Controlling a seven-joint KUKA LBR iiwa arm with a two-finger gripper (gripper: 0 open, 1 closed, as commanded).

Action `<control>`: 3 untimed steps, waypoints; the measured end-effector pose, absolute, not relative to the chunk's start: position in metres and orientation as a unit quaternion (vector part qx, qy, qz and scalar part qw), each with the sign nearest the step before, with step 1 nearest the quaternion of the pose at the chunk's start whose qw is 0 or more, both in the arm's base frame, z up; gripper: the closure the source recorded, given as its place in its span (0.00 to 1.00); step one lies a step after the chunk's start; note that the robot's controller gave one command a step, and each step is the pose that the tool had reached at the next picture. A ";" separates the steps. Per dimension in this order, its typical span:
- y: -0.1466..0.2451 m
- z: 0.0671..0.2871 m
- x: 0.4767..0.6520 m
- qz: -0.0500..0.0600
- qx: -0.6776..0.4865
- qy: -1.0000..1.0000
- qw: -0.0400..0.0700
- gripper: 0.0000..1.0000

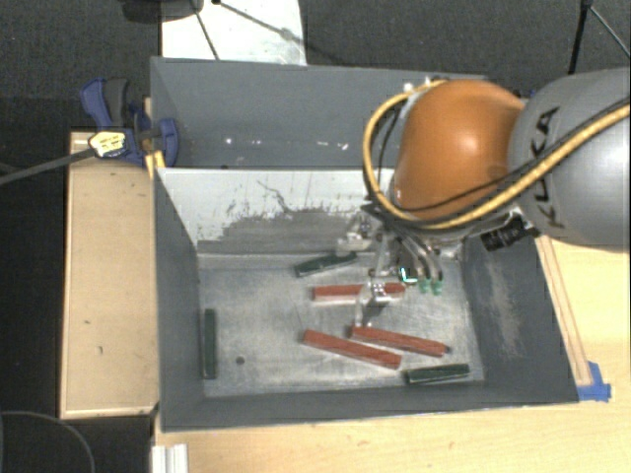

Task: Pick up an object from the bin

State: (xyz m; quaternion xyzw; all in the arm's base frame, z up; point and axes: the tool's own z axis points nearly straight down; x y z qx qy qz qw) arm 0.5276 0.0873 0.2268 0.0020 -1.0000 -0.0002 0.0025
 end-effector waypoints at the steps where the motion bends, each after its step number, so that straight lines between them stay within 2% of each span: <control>1: 0.087 0.231 0.529 -0.001 0.001 -1.000 -0.001 0.00; 2: 0.077 0.178 0.537 -0.001 -0.004 -1.000 -0.005 0.00; 3: 0.044 0.132 0.515 0.000 0.042 -0.999 -0.001 0.00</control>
Offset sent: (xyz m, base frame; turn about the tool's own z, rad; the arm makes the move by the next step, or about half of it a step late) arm 0.0203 -0.0299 -0.1568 0.0259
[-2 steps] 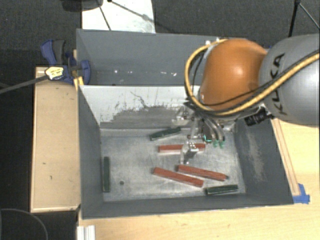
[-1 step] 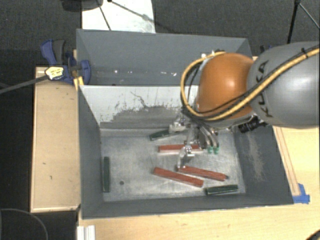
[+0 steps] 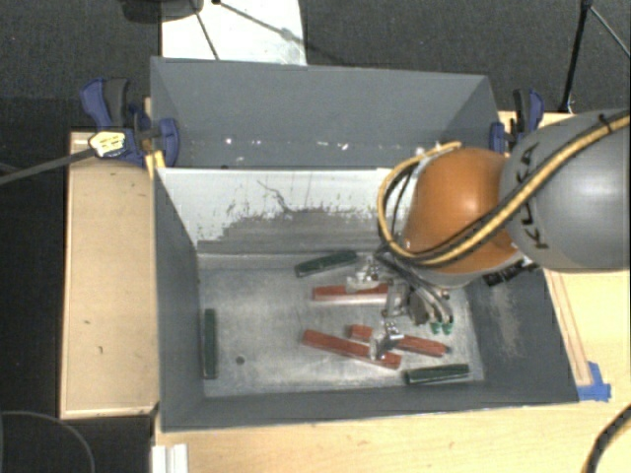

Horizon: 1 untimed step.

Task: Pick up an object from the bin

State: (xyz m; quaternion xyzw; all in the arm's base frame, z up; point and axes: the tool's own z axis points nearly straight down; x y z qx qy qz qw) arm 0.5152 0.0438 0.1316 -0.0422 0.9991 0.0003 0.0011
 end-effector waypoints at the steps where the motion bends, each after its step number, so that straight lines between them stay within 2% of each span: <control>1: 0.039 0.075 0.510 0.001 -0.018 1.000 0.006 1.00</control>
Offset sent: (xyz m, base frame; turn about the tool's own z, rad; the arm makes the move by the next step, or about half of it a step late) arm 0.0000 0.0000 0.0000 0.0000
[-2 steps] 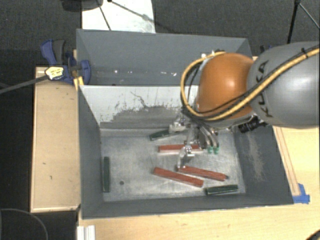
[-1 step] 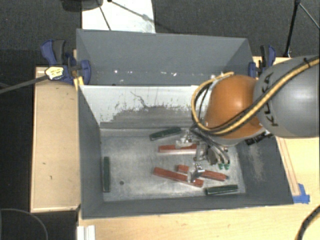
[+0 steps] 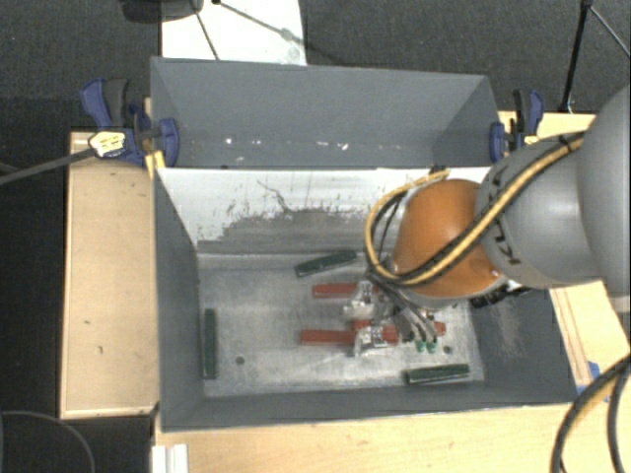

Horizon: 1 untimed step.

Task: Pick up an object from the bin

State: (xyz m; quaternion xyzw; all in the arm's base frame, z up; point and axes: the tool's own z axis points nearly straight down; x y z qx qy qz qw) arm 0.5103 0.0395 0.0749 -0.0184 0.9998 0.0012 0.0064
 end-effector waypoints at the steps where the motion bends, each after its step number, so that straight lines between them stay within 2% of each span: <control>1: 0.039 0.075 0.510 0.001 -0.018 1.000 0.006 1.00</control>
Offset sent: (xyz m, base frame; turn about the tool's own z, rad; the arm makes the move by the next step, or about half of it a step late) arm 0.0184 0.0183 0.1651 0.0450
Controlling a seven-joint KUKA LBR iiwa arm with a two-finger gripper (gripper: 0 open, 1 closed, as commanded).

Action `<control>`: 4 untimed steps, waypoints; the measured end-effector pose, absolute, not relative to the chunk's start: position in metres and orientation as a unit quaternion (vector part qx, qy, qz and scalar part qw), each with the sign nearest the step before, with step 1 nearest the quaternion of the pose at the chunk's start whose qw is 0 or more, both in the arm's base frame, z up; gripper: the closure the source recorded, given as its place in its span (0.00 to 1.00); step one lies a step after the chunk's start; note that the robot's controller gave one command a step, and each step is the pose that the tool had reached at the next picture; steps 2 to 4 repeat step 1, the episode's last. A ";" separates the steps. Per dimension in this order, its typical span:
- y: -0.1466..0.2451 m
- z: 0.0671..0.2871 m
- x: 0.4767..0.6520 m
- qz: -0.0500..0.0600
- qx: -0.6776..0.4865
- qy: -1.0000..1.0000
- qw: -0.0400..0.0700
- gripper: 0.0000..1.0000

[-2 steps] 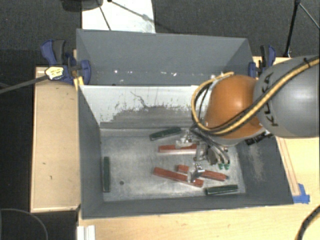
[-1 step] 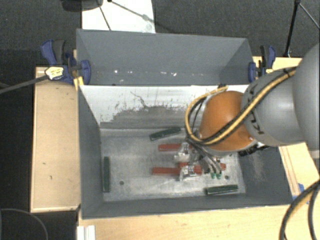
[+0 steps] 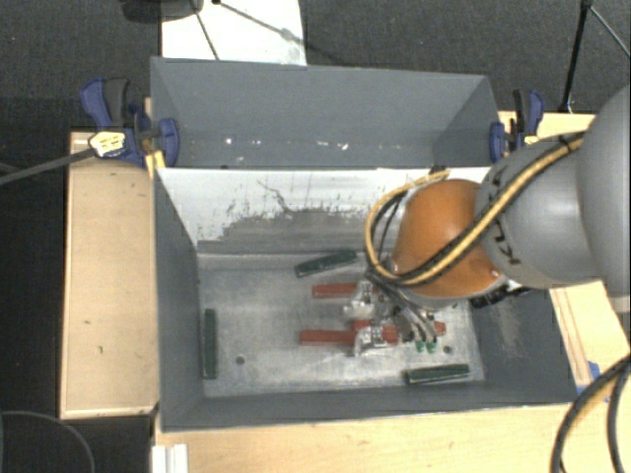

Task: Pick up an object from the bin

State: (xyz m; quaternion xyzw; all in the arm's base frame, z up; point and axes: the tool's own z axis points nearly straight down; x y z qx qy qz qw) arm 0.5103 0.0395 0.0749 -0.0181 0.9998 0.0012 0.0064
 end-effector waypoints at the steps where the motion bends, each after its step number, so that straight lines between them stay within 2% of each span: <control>1: 0.058 0.244 0.531 0.001 0.003 1.000 0.005 1.00; 4: 0.058 0.244 0.531 0.001 0.003 1.000 0.005 1.00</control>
Offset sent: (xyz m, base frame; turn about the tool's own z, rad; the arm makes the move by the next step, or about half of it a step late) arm 0.0000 0.0000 0.0000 0.0000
